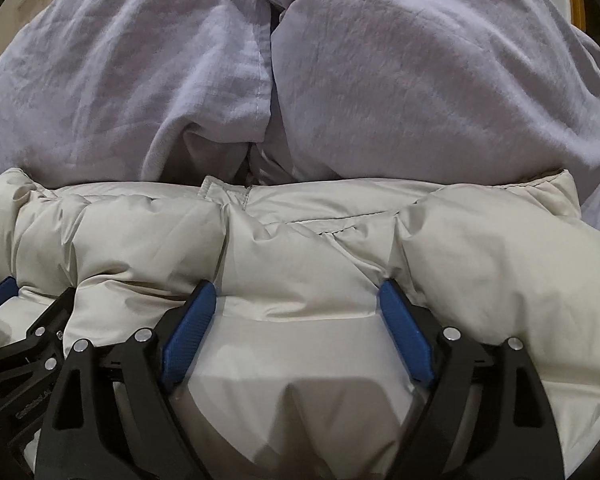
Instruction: Fold large clothes
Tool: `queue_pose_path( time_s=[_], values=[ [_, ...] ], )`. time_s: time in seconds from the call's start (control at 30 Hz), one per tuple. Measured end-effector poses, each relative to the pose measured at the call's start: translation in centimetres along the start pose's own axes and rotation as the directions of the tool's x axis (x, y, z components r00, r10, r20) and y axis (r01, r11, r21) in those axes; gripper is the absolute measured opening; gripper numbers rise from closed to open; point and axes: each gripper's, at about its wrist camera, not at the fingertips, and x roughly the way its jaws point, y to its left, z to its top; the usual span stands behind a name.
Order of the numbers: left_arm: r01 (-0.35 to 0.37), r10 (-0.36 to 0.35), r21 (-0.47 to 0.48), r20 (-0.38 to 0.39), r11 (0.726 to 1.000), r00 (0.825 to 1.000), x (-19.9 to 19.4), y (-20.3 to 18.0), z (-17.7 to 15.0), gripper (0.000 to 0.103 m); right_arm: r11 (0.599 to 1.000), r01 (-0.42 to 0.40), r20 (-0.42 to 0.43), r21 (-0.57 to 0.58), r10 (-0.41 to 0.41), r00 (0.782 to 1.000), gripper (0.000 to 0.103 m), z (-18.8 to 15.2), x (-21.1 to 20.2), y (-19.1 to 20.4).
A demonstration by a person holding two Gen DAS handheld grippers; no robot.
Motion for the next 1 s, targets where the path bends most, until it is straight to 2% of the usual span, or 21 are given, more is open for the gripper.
queue_pose_path(
  time_s=[0.27,0.7,0.87,0.93,1.0],
  values=[
    [0.000,0.000,-0.006,0.006,1.000,1.000,-0.1,-0.3,0.1,0.100,0.999,-0.022,-0.009,0.024,0.023,1.000,0.087,0.8,2.2,-0.4],
    [0.007,-0.007,-0.014,0.022,1.000,1.000,-0.3,0.1,0.0,0.101,0.996,-0.069,-0.001,0.052,0.069,0.998,0.090,0.9,2.2,-3.0],
    [0.025,-0.024,-0.022,0.042,0.999,0.999,-1.4,0.9,0.0,0.101,0.993,-0.086,0.027,0.083,0.084,0.996,0.090,1.7,0.6,-4.6],
    [0.023,-0.022,-0.028,0.035,0.999,0.999,-2.0,1.2,0.6,0.101,0.992,-0.080,0.042,0.102,0.076,0.996,0.090,2.5,-0.3,-5.7],
    [0.015,-0.012,-0.046,0.063,0.999,0.998,-3.1,2.1,1.4,0.101,0.992,-0.059,0.046,0.108,0.054,0.997,0.090,3.4,-1.3,-6.9]
  ],
)
